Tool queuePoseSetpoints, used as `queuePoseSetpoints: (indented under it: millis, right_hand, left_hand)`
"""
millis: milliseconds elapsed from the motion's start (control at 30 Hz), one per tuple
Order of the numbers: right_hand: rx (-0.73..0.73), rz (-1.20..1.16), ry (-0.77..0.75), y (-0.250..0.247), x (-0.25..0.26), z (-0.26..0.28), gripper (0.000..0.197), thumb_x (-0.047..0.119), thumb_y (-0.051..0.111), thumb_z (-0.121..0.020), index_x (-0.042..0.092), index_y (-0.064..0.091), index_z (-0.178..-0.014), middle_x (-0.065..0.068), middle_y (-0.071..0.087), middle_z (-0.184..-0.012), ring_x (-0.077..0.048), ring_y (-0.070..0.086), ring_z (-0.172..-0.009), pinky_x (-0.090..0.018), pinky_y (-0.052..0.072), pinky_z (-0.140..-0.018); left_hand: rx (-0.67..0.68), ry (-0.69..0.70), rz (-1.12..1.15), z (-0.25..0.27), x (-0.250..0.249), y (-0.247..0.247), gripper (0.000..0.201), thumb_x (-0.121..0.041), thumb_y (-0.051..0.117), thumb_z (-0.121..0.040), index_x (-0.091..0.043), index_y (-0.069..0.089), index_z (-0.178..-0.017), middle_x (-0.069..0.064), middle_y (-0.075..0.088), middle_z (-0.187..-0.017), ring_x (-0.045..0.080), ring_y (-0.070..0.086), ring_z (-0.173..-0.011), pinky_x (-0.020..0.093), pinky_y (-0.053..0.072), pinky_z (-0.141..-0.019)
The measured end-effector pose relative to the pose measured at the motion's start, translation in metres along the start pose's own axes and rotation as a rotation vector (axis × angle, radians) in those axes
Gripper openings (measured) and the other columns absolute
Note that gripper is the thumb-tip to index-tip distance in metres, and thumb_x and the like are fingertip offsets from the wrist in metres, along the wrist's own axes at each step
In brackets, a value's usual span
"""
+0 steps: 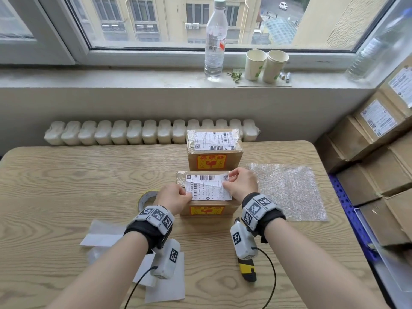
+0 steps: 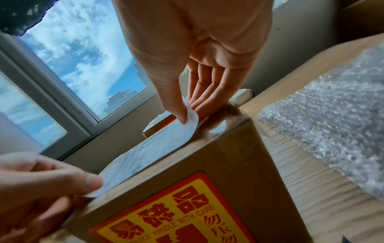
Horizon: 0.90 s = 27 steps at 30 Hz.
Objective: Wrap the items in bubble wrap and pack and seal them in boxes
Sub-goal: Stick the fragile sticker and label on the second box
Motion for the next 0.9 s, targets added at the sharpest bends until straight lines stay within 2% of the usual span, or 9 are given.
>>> queuePoseSetpoints:
  millis: [133,200,300,333,367,433,500,667,900]
  right_hand:
    - [-0.034,0.182,-0.070,-0.001,0.009,0.006,0.019,0.019,0.068,-0.081,0.018,0.057,-0.097,0.002,0.060,-0.091,-0.016,0.059,-0.087,-0.028,0.049,-0.073]
    - [-0.095,0.243,-0.147,-0.006,0.016,0.012,0.026,0.018,0.068,-0.083,0.015,0.055,-0.106,0.000,0.054,-0.103,-0.016,0.055,-0.093,-0.026,0.047,-0.078]
    - [-0.212,0.276,-0.519,-0.001,0.048,0.039,0.029,0.004,0.062,-0.085,0.006,0.059,-0.114,-0.007,0.058,-0.113,-0.019,0.057,-0.102,-0.029,0.050,-0.088]
    - [-0.192,0.298,-0.624,0.009,0.056,0.049,0.032,0.002,0.059,-0.087,0.003,0.059,-0.119,-0.010,0.059,-0.120,-0.022,0.057,-0.109,-0.035,0.050,-0.095]
    - [-0.123,0.329,-0.679,0.023,0.059,0.056,0.037,0.004,0.054,-0.090,0.002,0.054,-0.127,-0.013,0.055,-0.132,-0.024,0.052,-0.121,-0.039,0.043,-0.104]
    - [0.086,0.420,-0.649,0.055,0.051,0.061,0.049,0.021,0.037,-0.100,0.007,0.028,-0.147,-0.007,0.024,-0.156,-0.019,0.021,-0.144,-0.037,0.017,-0.119]
    - [0.230,0.547,-0.573,0.076,0.033,0.057,0.057,0.038,0.018,-0.102,0.016,0.002,-0.152,0.002,-0.004,-0.159,-0.009,-0.006,-0.146,-0.034,-0.003,-0.120]
    - [0.289,0.730,-0.524,0.081,0.010,0.047,0.075,0.064,-0.012,-0.081,0.023,-0.020,-0.144,0.009,-0.024,-0.152,-0.003,-0.022,-0.140,-0.031,-0.015,-0.116]
    - [0.216,0.780,-0.338,0.050,-0.017,0.030,0.075,0.063,-0.001,-0.090,0.015,-0.021,-0.145,0.004,-0.030,-0.151,-0.008,-0.024,-0.140,-0.033,-0.016,-0.115]
  left_hand:
    - [0.009,-0.033,-0.094,0.000,0.000,-0.006,0.034,-0.034,0.060,-0.080,-0.019,0.044,-0.054,-0.003,0.048,-0.053,0.017,0.049,-0.054,0.025,0.035,-0.052]
    - [-0.107,0.023,-0.183,0.005,-0.005,-0.020,0.027,-0.038,0.060,-0.082,-0.019,0.047,-0.067,-0.004,0.055,-0.066,0.018,0.054,-0.066,0.027,0.037,-0.056]
    - [-0.421,0.479,-0.253,0.028,-0.040,-0.031,0.011,-0.012,0.062,-0.085,-0.013,0.054,-0.093,0.004,0.061,-0.087,0.023,0.058,-0.079,0.036,0.049,-0.069]
    - [-0.450,0.586,-0.324,0.032,-0.047,-0.023,0.025,-0.004,0.062,-0.082,-0.010,0.057,-0.106,0.008,0.064,-0.103,0.027,0.061,-0.093,0.041,0.051,-0.084]
    - [-0.401,0.629,-0.410,0.031,-0.048,-0.009,0.041,-0.002,0.059,-0.084,-0.009,0.052,-0.124,0.009,0.057,-0.128,0.028,0.056,-0.115,0.044,0.041,-0.102]
    - [-0.217,0.536,-0.512,0.019,-0.039,0.014,0.059,-0.008,0.041,-0.096,-0.017,0.018,-0.149,-0.004,0.011,-0.156,0.017,0.015,-0.145,0.042,0.006,-0.117]
    - [-0.086,0.426,-0.566,0.009,-0.025,0.025,0.056,-0.019,0.025,-0.102,-0.024,-0.003,-0.150,-0.010,-0.010,-0.157,0.011,-0.007,-0.145,0.043,-0.007,-0.116]
    - [0.013,0.369,-0.637,0.003,-0.011,0.033,0.052,-0.035,0.007,-0.101,-0.027,-0.012,-0.149,-0.015,-0.019,-0.154,0.006,-0.017,-0.143,0.044,-0.011,-0.115]
    - [0.017,0.381,-0.640,0.002,-0.010,0.030,0.052,-0.034,0.007,-0.101,-0.028,-0.013,-0.149,-0.017,-0.021,-0.152,0.007,-0.017,-0.143,0.042,-0.015,-0.116]
Point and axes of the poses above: each hand's wrist, its own z-axis away from the middle knuckle, its own y-axis out of the palm, x = y × z, the point moved 9 cm from there along -z, towards the middle knuckle
